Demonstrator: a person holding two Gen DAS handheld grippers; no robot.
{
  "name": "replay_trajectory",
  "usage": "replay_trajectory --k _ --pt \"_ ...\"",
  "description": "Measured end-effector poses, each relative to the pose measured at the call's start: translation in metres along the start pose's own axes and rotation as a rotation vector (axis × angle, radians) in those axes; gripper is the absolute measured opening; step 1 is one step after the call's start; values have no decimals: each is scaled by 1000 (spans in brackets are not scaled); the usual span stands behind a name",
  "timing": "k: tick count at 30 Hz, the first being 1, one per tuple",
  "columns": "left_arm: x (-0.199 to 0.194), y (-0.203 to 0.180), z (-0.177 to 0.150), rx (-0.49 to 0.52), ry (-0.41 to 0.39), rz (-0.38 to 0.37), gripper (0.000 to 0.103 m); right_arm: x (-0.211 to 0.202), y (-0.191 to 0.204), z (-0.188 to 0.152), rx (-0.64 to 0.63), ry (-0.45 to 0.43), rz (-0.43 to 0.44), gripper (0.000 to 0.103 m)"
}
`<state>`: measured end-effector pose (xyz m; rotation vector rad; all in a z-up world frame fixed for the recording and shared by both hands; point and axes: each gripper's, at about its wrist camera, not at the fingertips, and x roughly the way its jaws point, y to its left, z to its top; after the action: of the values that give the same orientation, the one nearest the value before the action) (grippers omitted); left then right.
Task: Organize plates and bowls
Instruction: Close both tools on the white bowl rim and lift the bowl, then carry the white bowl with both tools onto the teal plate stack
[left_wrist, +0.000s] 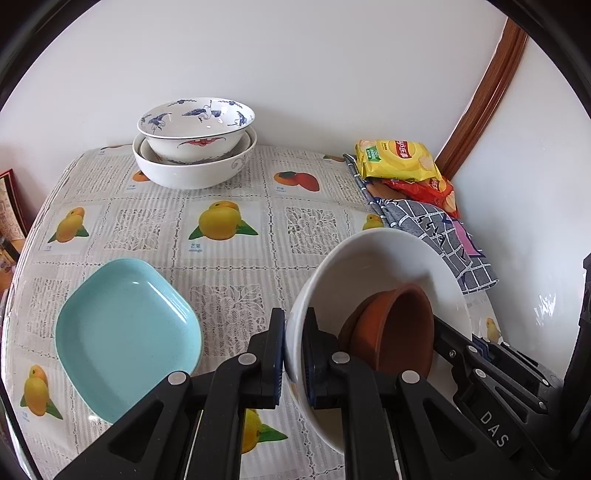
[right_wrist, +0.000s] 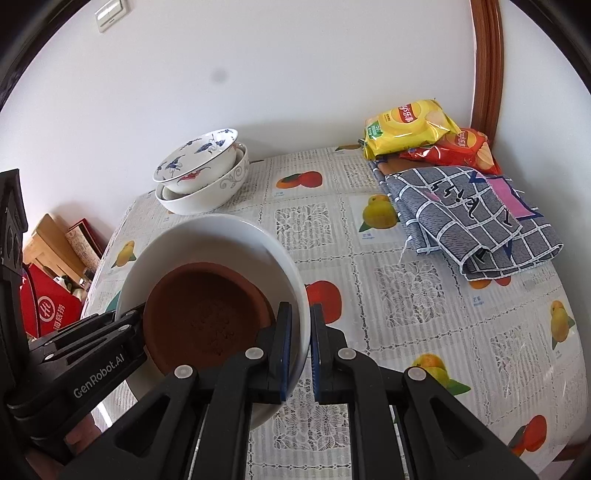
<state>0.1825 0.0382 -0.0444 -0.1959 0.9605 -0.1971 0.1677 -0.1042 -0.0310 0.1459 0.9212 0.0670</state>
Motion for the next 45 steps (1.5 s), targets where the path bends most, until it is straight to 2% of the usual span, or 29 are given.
replay_trajectory --k 45 --pt "-21 95 1 -127 -35 53 10 29 93 5 -90 32 61 9"
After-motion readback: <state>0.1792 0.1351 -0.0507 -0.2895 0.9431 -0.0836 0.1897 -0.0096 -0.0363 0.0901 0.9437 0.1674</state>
